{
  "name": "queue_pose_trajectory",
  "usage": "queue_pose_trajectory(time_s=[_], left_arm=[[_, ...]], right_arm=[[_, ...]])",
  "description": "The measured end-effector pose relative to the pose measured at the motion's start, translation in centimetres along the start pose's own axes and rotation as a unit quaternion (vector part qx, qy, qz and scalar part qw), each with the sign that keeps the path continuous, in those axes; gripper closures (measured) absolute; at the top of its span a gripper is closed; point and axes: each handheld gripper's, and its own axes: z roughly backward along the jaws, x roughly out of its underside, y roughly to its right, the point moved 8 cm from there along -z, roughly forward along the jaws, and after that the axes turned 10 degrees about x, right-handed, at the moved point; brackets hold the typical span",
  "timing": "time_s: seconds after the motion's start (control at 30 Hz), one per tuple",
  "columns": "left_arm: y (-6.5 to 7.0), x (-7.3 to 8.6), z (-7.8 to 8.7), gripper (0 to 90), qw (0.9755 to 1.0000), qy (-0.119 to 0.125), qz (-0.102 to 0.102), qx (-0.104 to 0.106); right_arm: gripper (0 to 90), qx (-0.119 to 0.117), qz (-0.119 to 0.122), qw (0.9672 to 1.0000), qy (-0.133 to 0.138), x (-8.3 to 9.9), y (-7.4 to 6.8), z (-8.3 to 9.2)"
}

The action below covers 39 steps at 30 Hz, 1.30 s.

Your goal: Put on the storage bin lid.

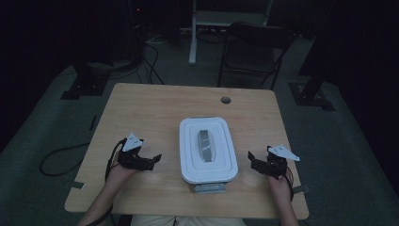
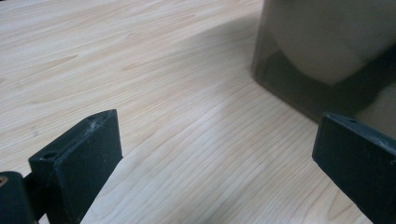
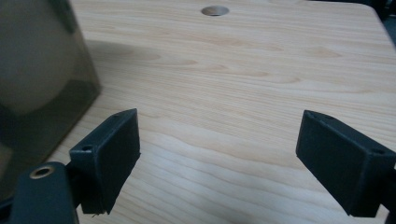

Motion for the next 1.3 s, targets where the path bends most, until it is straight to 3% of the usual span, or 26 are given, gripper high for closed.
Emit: queue_pose_trajectory(time_s=[0.4, 0.6, 0.93, 1.3], left_arm=[[-2.3, 2.2, 2.3, 2.1, 0.9991, -0.008, 0.022, -0.036], [-3.4, 3.2, 3.6, 2.1, 0.9978, -0.005, 0.031, -0.058], [-5.2, 5.8, 6.2, 2.1, 0.9936, -0.004, 0.070, -0.089], [-6.2, 8.2, 8.0, 2.1, 0.9856, -0.021, 0.101, -0.134]], right_arm=[[13.5, 0.034, -0.020, 0.9992, -0.008, 1.3, 2.6, 1.2], [14.0, 0.038, -0.035, 0.9985, -0.017, 1.8, 3.7, 1.7], [14.1, 0.080, -0.017, 0.9962, -0.029, 3.5, 5.1, 2.3], [14.0, 0.125, -0.007, 0.9899, -0.068, 4.6, 6.2, 2.0]])
